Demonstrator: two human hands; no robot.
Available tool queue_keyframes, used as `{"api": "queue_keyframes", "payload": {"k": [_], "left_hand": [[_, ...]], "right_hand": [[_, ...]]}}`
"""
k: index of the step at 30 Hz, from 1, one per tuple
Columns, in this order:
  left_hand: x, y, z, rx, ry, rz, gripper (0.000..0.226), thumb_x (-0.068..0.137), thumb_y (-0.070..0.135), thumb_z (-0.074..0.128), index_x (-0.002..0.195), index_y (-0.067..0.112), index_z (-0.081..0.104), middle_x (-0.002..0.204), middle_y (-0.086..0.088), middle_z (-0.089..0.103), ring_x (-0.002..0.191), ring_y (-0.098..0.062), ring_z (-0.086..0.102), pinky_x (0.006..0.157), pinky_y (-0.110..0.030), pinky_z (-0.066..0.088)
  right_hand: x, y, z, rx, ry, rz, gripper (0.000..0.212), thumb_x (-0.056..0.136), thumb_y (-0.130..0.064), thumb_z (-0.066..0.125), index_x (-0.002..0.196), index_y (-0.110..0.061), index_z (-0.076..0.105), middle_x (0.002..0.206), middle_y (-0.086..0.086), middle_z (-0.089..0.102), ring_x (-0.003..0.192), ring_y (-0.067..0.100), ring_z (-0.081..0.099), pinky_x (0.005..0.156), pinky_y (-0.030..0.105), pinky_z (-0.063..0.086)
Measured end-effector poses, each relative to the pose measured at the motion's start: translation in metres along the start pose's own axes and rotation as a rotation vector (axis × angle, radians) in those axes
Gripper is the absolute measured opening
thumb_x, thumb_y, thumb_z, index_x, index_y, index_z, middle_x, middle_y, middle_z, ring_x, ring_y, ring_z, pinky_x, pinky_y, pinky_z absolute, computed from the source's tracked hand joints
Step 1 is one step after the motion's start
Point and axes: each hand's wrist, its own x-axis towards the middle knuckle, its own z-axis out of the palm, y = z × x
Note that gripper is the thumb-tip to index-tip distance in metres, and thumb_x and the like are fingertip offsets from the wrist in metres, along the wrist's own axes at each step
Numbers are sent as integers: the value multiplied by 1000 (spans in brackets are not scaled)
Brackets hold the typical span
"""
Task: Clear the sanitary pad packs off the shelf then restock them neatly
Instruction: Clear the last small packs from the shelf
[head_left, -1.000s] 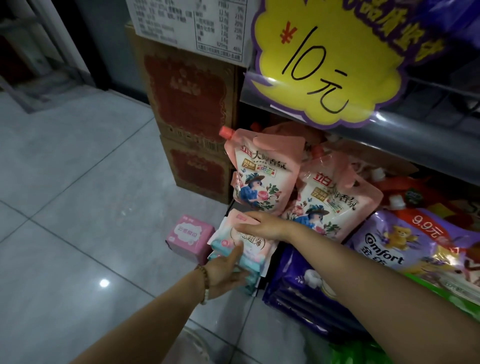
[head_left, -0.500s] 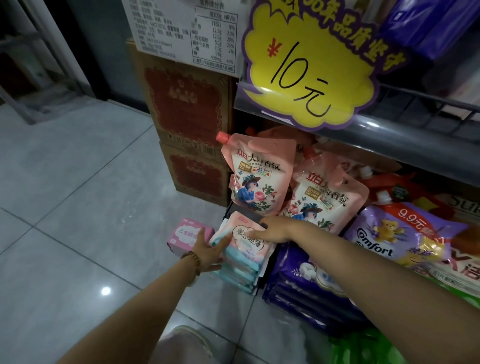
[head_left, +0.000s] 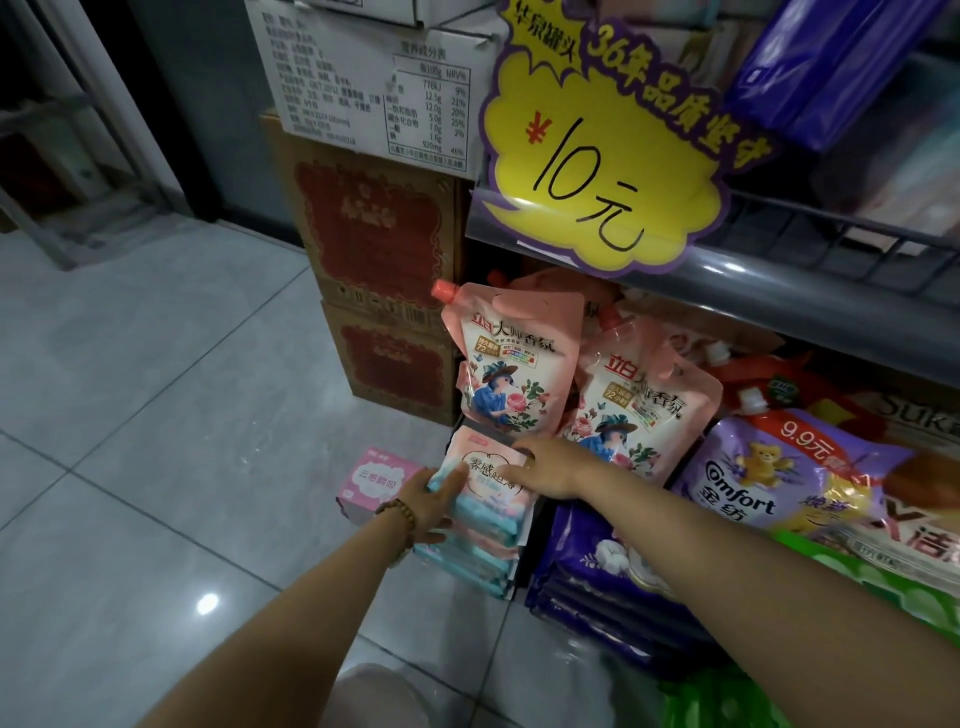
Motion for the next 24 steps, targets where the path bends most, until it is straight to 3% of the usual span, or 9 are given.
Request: {"api": "queue_keyframes", "payload": {"k": [3, 6, 8, 11, 14, 17, 20, 22, 24], "left_hand": [[-7, 5, -4, 198, 114, 56, 70, 87, 58, 51, 135, 8, 41, 128, -17, 54, 109, -34, 58, 87, -43, 52], [-31, 24, -4, 385, 277, 152, 73, 90, 55, 48, 143, 7, 32, 144, -15, 42, 130, -34, 42, 106, -41, 36], [-56, 44, -1, 444, 332, 329, 66, 91, 52, 49, 139, 8, 39, 141, -14, 44, 129, -32, 43, 104, -39, 36], [-101, 76, 13, 431, 299, 672, 41, 92, 39, 55, 121, 10, 52, 116, -13, 59, 112, -32, 54, 89, -35, 44], [-145, 107, 30, 479, 287, 891, 58, 91, 43, 55, 139, 13, 42, 123, -17, 55, 113, -36, 51, 94, -41, 44], [-186, 145, 44, 521, 294, 1092, 64, 91, 50, 50, 144, 19, 33, 145, -1, 40, 134, -19, 34, 109, -31, 29], [-222, 186, 62, 523, 311, 1220, 65, 91, 46, 53, 145, 18, 30, 147, 2, 35, 135, -14, 29, 107, -20, 22], [-238, 212, 73, 506, 350, 1312, 70, 89, 48, 56, 144, 15, 29, 143, -1, 38, 133, -16, 32, 102, -14, 21], [-244, 238, 81, 496, 408, 1345, 80, 86, 48, 60, 147, 13, 21, 146, -2, 34, 136, -18, 30, 105, -15, 20]], "right_hand": [[-21, 5, -16, 2, 58, -14, 50, 93, -55, 47, 133, -24, 49, 133, 4, 56, 114, 23, 54, 97, 34, 44], [-60, 8, -36, -5, 132, -57, 55, 94, -53, 46, 140, -24, 43, 139, 1, 48, 121, 21, 50, 99, 33, 42], [-95, 11, -51, -13, 193, -112, 53, 95, -50, 46, 142, -26, 41, 144, 1, 43, 126, 20, 46, 102, 33, 40], [-152, 21, -74, -53, 285, -206, 48, 95, -46, 49, 140, -29, 42, 146, -4, 40, 131, 14, 41, 106, 26, 34], [-211, 36, -105, -136, 445, -272, 49, 94, -44, 53, 139, -27, 45, 143, -10, 42, 132, 9, 38, 104, 15, 25], [-258, 50, -137, -55, 607, -313, 45, 90, -48, 55, 132, -33, 51, 138, -16, 46, 128, 3, 42, 104, 15, 32], [-292, 63, -166, 68, 741, -343, 35, 89, -45, 56, 123, -39, 51, 128, -20, 49, 121, -4, 46, 101, 16, 35], [-305, 68, -182, 192, 830, -351, 30, 88, -39, 59, 117, -37, 52, 122, -21, 50, 115, -10, 46, 95, 6, 33], [-308, 72, -195, 338, 872, -329, 28, 89, -36, 60, 116, -35, 55, 121, -24, 48, 111, -12, 44, 92, 6, 33]]}}
